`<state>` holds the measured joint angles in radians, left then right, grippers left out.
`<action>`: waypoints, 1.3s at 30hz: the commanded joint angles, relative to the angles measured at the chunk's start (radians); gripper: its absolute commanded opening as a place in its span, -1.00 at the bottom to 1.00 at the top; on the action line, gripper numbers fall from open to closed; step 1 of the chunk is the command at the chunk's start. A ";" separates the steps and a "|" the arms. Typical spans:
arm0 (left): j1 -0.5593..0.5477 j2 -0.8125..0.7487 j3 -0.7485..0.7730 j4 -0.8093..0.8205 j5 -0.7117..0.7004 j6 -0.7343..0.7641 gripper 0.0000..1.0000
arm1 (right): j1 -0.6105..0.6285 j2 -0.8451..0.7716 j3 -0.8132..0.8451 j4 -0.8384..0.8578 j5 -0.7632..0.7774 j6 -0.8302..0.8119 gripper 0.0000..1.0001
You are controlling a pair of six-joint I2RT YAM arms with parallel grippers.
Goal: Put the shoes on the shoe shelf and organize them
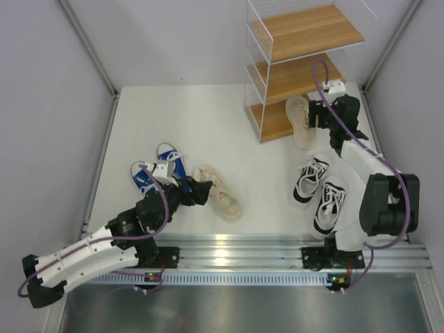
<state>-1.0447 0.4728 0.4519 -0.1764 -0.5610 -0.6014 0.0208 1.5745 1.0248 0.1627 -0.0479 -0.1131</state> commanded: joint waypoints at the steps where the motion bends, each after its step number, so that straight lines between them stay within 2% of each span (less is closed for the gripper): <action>1: 0.000 0.000 -0.012 0.068 0.026 -0.044 0.95 | -0.009 -0.135 -0.040 -0.035 -0.194 -0.199 0.54; 2: 0.000 -0.002 -0.015 0.069 0.029 -0.046 0.95 | -0.009 -0.152 -0.051 -0.055 -0.234 -0.235 0.64; 3: 0.002 -0.003 -0.015 0.071 0.030 -0.046 0.95 | -0.010 -0.171 -0.054 -0.119 -0.313 -0.314 0.65; 6: 0.002 -0.007 -0.019 0.072 0.033 -0.047 0.95 | -0.009 -0.163 -0.054 -0.210 -0.420 -0.411 0.58; 7: 0.002 -0.007 -0.022 0.074 0.035 -0.046 0.95 | -0.009 -0.154 -0.052 -0.257 -0.440 -0.440 0.51; 8: 0.002 -0.008 -0.022 0.074 0.036 -0.046 0.95 | -0.010 -0.142 -0.052 -0.281 -0.460 -0.468 0.31; 10: 0.000 -0.014 -0.025 0.069 0.038 -0.046 0.95 | -0.009 -0.107 -0.039 -0.325 -0.472 -0.513 0.13; 11: 0.000 -0.019 -0.027 0.068 0.038 -0.046 0.95 | -0.010 -0.093 -0.031 -0.339 -0.472 -0.520 -0.04; 14: 0.000 -0.037 -0.032 0.058 0.035 -0.047 0.95 | -0.012 -0.039 -0.002 -0.358 -0.460 -0.540 -0.32; 18: 0.002 -0.060 -0.042 0.048 0.023 -0.049 0.95 | -0.010 0.001 0.032 -0.377 -0.399 -0.543 -0.57; 24: 0.002 -0.072 -0.056 0.054 0.015 -0.048 0.96 | -0.012 0.053 0.046 -0.367 -0.310 -0.525 -0.70; 35: 0.000 -0.063 -0.059 0.064 0.012 -0.040 0.96 | -0.012 0.104 0.081 -0.235 -0.196 -0.522 -0.72; 39: 0.000 -0.060 -0.056 0.061 0.007 -0.037 0.96 | -0.012 0.099 0.083 -0.187 -0.199 -0.511 -0.72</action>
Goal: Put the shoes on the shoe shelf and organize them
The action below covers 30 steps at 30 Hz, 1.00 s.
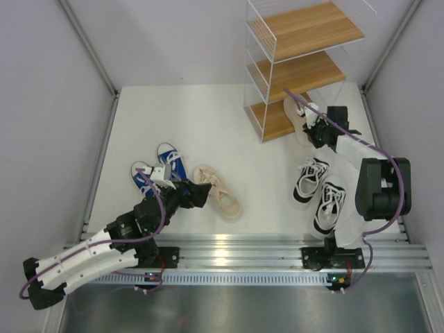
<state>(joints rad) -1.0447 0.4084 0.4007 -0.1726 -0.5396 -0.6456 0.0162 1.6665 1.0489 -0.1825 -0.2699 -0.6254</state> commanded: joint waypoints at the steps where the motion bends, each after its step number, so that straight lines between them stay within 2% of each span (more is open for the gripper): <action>1: 0.002 0.006 -0.005 0.058 -0.014 0.008 0.96 | -0.007 0.006 0.060 0.167 0.015 0.006 -0.72; 13: 0.000 0.013 0.001 0.059 -0.008 0.004 0.96 | -0.007 0.001 0.065 0.267 0.054 0.053 -0.64; 22: 0.000 0.018 0.003 0.055 0.000 -0.009 0.96 | -0.007 -0.014 0.045 0.282 -0.011 0.069 -0.52; 27: 0.002 0.029 0.001 0.055 0.007 -0.054 0.96 | -0.007 -0.056 0.045 0.204 -0.052 0.073 -0.34; 28: 0.000 0.042 0.004 0.051 0.009 -0.064 0.96 | -0.007 -0.086 0.043 0.186 -0.061 0.075 -0.22; 30: 0.000 0.056 0.010 0.033 0.009 -0.109 0.95 | -0.005 -0.129 0.037 0.106 -0.104 0.073 -0.11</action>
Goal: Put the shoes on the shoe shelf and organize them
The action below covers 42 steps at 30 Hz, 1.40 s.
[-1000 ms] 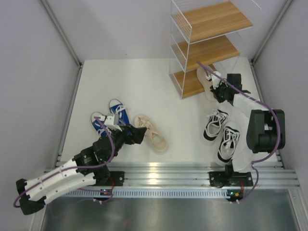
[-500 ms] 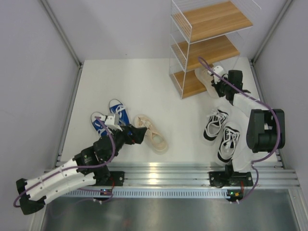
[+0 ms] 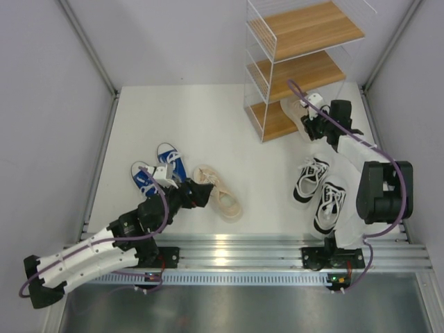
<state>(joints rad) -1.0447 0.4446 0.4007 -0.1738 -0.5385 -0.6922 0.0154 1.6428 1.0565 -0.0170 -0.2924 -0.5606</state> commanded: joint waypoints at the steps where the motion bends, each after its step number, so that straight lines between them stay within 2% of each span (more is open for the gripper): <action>1: 0.000 0.035 0.018 0.025 0.006 -0.081 0.94 | -0.006 -0.150 0.028 -0.093 -0.137 -0.005 0.00; 5: 0.002 0.095 0.056 -0.100 -0.034 -0.240 0.81 | -0.006 -0.270 0.030 -0.292 -0.293 -0.028 0.24; 6: 0.002 0.135 0.064 -0.128 -0.044 -0.341 0.76 | -0.006 -0.293 0.028 -0.376 -0.332 -0.036 0.25; 8: 0.002 0.186 0.104 -0.200 -0.058 -0.470 0.62 | -0.006 -0.357 0.014 -0.447 -0.434 -0.055 0.30; 9: 0.002 0.242 0.124 -0.275 -0.060 -0.510 0.45 | -0.006 -0.395 0.007 -0.518 -0.470 -0.077 0.33; 12: 0.002 0.372 0.202 -0.376 -0.055 -0.608 0.22 | -0.006 -0.460 -0.058 -0.547 -0.540 -0.087 0.36; 16: 0.000 0.509 0.271 -0.385 -0.034 -0.633 0.21 | -0.006 -0.564 -0.148 -0.537 -0.557 -0.097 0.41; 22: 0.006 0.739 0.362 -0.398 0.021 -0.619 0.39 | -0.006 -0.597 -0.170 -0.546 -0.567 -0.104 0.41; 26: 0.021 0.883 0.392 -0.397 0.044 -0.619 0.36 | -0.006 -0.603 -0.176 -0.555 -0.596 -0.108 0.42; 28: 0.040 0.916 0.406 -0.397 0.052 -0.609 0.19 | -0.005 -0.604 -0.173 -0.564 -0.611 -0.120 0.42; 29: 0.044 0.942 0.412 -0.395 0.054 -0.600 -0.26 | -0.006 -0.606 -0.170 -0.595 -0.625 -0.136 0.43; 30: 0.049 0.950 0.418 -0.395 0.060 -0.590 -0.64 | -0.006 -0.606 -0.167 -0.625 -0.648 -0.195 0.42; 31: 0.057 0.954 0.434 -0.395 0.063 -0.563 -0.85 | -0.005 -0.604 -0.164 -0.677 -0.741 -0.272 0.42; 32: 0.058 0.957 0.447 -0.395 0.064 -0.544 -0.89 | -0.006 -0.603 -0.158 -0.777 -0.796 -0.386 0.42; 33: 0.058 0.956 0.460 -0.392 0.075 -0.524 -0.95 | -0.002 -0.597 -0.147 -0.963 -0.838 -0.652 0.45; 36: 0.057 0.921 0.500 -0.366 0.107 -0.446 -1.00 | 0.070 -0.586 -0.138 -1.148 -0.886 -0.939 0.49; 38: 0.057 0.890 0.536 -0.360 0.155 -0.414 -1.00 | 0.116 -0.575 -0.121 -1.176 -0.848 -0.992 0.49; 42: 0.055 0.872 0.592 -0.352 0.212 -0.421 -1.00 | 0.282 -0.534 -0.018 -1.178 -0.771 -0.958 0.49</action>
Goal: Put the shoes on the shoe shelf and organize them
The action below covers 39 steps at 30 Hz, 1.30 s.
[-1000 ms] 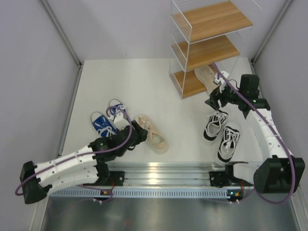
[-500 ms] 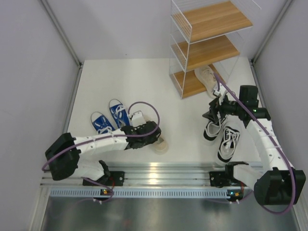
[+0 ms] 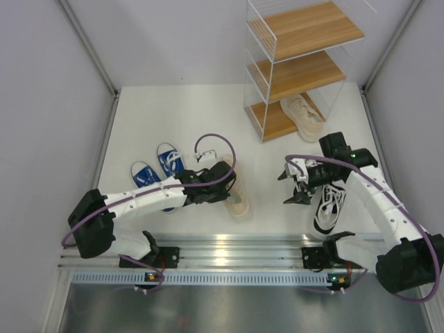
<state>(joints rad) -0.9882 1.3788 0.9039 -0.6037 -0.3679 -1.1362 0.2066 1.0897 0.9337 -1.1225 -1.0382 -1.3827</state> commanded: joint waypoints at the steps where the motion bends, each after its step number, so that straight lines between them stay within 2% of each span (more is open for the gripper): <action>1: -0.001 -0.063 0.095 0.090 0.050 0.006 -1.00 | 0.118 0.022 0.122 -0.048 -0.013 -0.118 0.49; 5: -0.001 -0.031 0.139 0.104 0.096 -0.028 -1.00 | 0.273 0.061 0.189 0.010 0.075 -0.009 0.48; 12: -0.003 0.040 0.240 0.113 0.109 -0.057 -1.00 | 0.473 0.147 0.303 0.009 0.236 0.031 0.39; 25: -0.004 0.078 0.288 0.131 0.135 -0.082 -1.00 | 0.573 0.168 0.246 0.130 0.400 0.125 0.27; 29: -0.006 0.075 0.286 0.142 0.152 -0.088 -1.00 | 0.585 0.173 0.217 0.156 0.461 0.131 0.14; 31: -0.006 0.066 0.280 0.148 0.150 -0.088 -1.00 | 0.596 0.173 0.197 0.159 0.489 0.123 0.07; 33: -0.004 0.060 0.274 0.153 0.147 -0.089 -1.00 | 0.602 0.173 0.188 0.161 0.498 0.122 -0.14; 34: -0.006 0.054 0.265 0.154 0.147 -0.088 -1.00 | 0.602 0.173 0.186 0.159 0.498 0.122 -0.26; 35: -0.004 0.052 0.260 0.159 0.147 -0.089 -1.00 | 0.602 0.173 0.186 0.158 0.500 0.117 -0.47; 38: -0.004 0.045 0.245 0.163 0.150 -0.091 -1.00 | 0.602 0.170 0.188 0.148 0.507 0.099 -0.74; 39: -0.004 0.042 0.240 0.170 0.153 -0.086 -1.00 | 0.602 0.170 0.189 0.138 0.517 0.090 -0.90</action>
<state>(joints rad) -0.9901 1.4776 1.1324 -0.5629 -0.2428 -1.2003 0.7979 1.2705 1.1252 -0.9947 -0.5774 -1.2602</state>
